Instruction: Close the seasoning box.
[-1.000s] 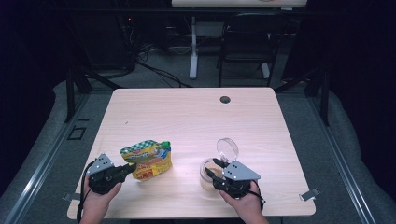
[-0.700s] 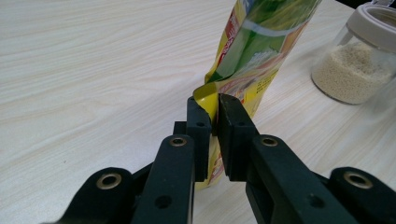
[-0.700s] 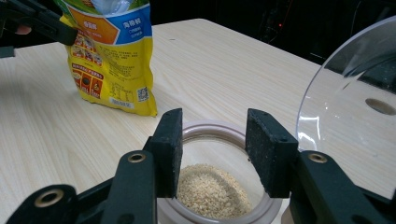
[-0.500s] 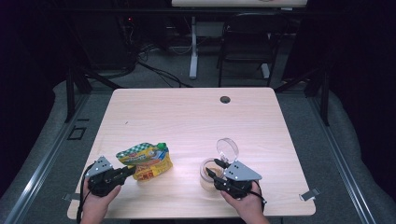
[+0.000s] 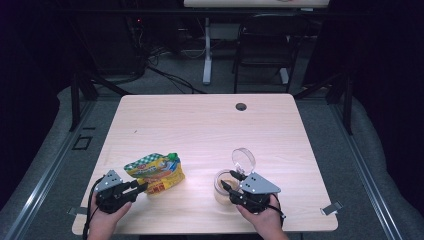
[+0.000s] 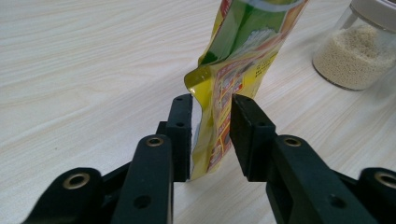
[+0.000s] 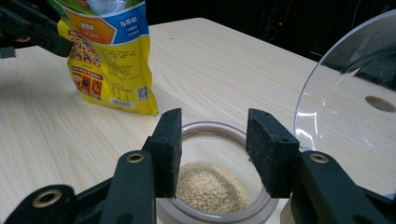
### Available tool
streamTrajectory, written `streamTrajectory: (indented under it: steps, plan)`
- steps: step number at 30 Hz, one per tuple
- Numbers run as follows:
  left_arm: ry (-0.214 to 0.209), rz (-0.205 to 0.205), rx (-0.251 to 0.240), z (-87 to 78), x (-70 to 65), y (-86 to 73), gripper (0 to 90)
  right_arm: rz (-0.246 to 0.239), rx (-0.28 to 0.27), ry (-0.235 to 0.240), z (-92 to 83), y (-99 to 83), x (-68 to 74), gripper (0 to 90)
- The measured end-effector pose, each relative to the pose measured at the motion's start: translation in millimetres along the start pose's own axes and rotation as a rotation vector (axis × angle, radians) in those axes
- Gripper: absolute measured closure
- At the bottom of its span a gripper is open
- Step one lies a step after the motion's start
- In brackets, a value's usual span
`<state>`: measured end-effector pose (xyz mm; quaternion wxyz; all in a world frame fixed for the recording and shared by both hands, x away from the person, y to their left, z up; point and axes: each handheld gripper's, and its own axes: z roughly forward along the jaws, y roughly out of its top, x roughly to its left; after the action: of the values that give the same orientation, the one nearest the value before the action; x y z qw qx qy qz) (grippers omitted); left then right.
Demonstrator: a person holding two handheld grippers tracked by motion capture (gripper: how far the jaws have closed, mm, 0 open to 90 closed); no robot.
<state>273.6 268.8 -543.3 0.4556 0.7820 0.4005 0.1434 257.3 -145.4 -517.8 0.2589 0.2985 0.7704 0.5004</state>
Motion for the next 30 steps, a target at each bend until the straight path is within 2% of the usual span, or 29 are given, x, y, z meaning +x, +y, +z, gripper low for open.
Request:
streamTrajectory:
  steps: [5, 14, 21, 30]
  plan:
    - [-0.008, -0.021, -0.007, 0.6, 1.2, -1.7, 62.9, 0.0, -0.001, -0.002, -0.4, -0.3, -0.2, 55.6]
    - [0.001, -0.023, -0.015, 2.2, 1.9, -3.4, 50.6, 0.005, -0.001, -0.002, -0.8, -0.4, -0.7, 54.4]
    - [0.011, -0.023, -0.013, 3.2, 3.0, -4.2, 45.3, 0.029, -0.002, 0.017, -2.7, 0.6, -2.7, 52.4]
    - [0.026, -0.025, -0.019, 2.0, 3.2, -4.0, 43.5, 0.054, 0.004, 0.045, -8.9, 4.3, -6.8, 52.3]
